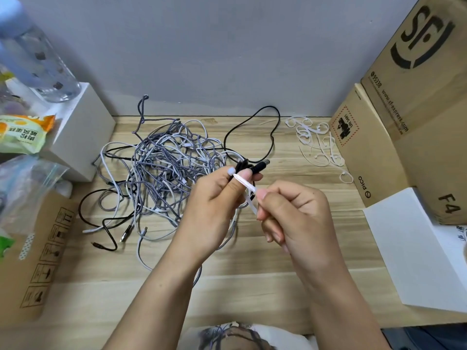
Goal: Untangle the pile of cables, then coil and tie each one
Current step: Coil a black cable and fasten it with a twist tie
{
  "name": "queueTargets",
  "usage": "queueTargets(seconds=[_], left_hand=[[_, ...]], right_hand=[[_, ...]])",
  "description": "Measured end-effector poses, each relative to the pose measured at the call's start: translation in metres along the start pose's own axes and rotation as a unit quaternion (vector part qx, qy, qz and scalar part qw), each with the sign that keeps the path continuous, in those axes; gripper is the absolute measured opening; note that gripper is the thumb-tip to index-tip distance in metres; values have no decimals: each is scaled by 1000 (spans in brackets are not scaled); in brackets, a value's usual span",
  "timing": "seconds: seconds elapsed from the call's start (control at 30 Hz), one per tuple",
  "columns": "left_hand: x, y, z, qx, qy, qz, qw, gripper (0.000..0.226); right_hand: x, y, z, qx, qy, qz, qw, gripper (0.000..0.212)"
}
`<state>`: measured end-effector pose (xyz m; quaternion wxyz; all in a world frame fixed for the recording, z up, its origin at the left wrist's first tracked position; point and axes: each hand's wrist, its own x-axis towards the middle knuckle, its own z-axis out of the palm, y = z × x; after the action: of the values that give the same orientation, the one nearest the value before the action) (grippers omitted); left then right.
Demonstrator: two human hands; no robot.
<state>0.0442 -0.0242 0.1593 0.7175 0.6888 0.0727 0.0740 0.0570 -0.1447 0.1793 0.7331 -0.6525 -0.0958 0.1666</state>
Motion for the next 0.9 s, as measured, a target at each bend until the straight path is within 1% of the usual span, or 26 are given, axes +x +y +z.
queueTargets(seconds=[0.03,0.2,0.37,0.5,0.6,0.67,0.73,0.8,0.83,0.9], left_hand=[[-1,1,0,4,-5,5,1000,22],[-2,0,-1,38,-10,9,999,27],[-1,-6,-4,68,-7,23,997,43],[-3,-5,-2,124,-27,38,991,32],[-3,-5,-3,220,-58,66,971,29],[0,-7,-6,305,-81,73,946,25],[3,-12,-9,339,-121,62,931,27],[2,-17,-10,329,-186,36,925,33],[0,-20,-9,315,-221,27,923,31],[-5,-24,-3,283,-266,16,921,24]], right_hand=[[1,0,0,-5,2,0,1000,28],[3,2,1,-8,13,9,1000,29],[4,3,2,-17,24,19,999,29],[4,4,1,-20,27,24,999,30],[6,7,0,-39,24,30,999,30],[8,10,-3,-88,34,29,995,30],[12,16,-7,-190,70,11,979,28],[17,22,-12,-287,115,-10,951,26],[19,23,-14,-315,121,-19,941,27],[24,27,-18,-338,97,-19,936,23]])
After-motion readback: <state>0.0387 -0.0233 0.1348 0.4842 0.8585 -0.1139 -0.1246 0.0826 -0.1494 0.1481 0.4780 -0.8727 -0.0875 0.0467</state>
